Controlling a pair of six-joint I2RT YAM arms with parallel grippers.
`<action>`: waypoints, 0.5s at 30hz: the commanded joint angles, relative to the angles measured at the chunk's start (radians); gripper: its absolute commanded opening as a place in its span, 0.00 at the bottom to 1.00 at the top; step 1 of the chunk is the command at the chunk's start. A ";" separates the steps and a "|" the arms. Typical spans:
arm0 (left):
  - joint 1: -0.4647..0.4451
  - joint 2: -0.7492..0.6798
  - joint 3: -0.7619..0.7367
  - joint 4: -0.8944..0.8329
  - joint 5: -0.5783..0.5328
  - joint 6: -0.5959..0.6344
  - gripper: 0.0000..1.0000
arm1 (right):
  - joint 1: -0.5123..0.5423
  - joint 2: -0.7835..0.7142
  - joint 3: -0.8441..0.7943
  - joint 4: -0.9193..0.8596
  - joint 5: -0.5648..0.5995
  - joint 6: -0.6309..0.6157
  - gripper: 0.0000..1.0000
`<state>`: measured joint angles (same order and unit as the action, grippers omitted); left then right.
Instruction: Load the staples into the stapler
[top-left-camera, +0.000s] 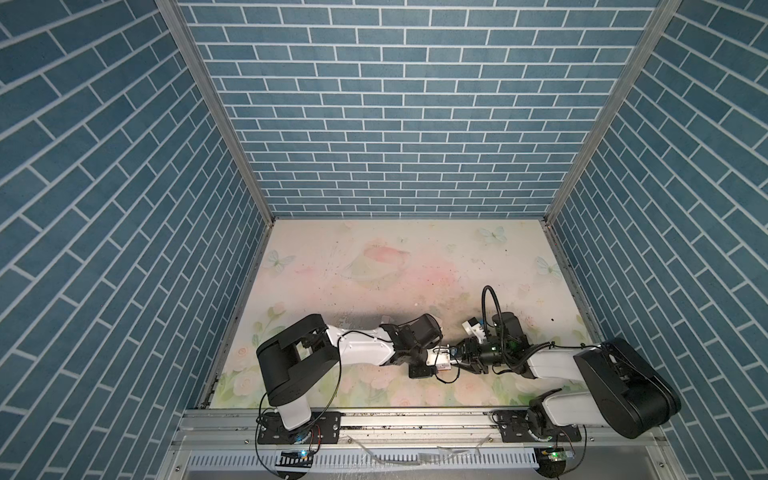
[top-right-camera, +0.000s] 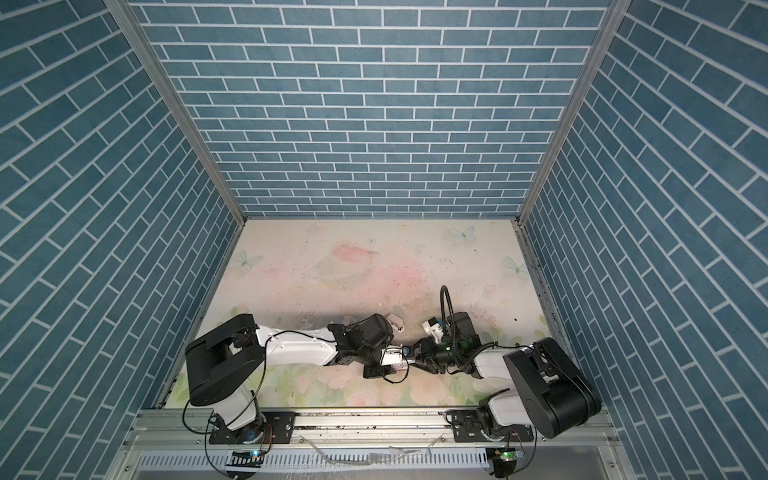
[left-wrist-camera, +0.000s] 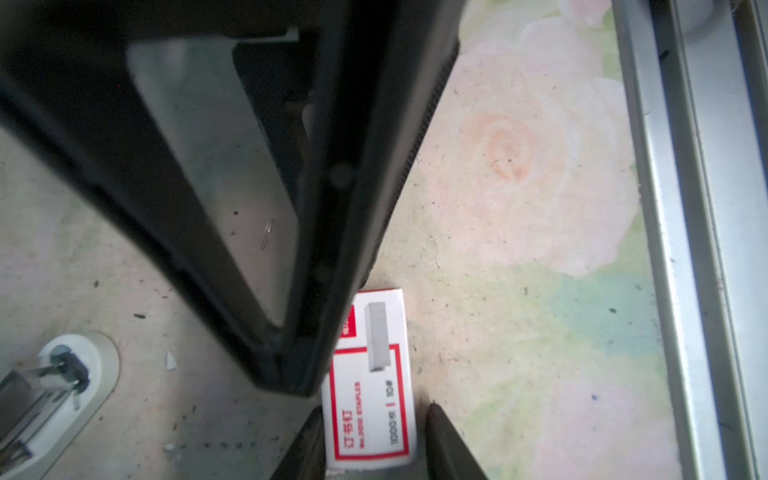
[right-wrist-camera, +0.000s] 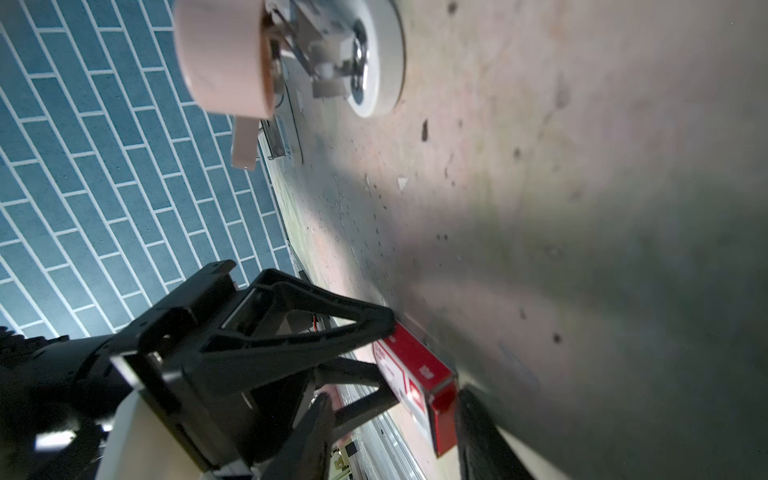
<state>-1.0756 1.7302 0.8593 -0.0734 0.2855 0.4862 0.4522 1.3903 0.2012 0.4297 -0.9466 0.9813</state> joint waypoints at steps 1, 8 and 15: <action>0.004 0.032 -0.017 -0.016 -0.032 0.003 0.38 | 0.011 0.028 0.009 0.042 0.008 0.028 0.49; 0.005 0.038 -0.019 -0.016 -0.038 0.007 0.34 | 0.016 0.007 -0.007 0.035 0.011 0.027 0.48; 0.004 0.044 -0.025 -0.018 -0.045 0.008 0.33 | 0.016 -0.057 -0.012 -0.002 0.027 0.019 0.48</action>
<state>-1.0756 1.7348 0.8589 -0.0544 0.2714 0.4858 0.4603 1.3621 0.1989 0.4362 -0.9306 0.9905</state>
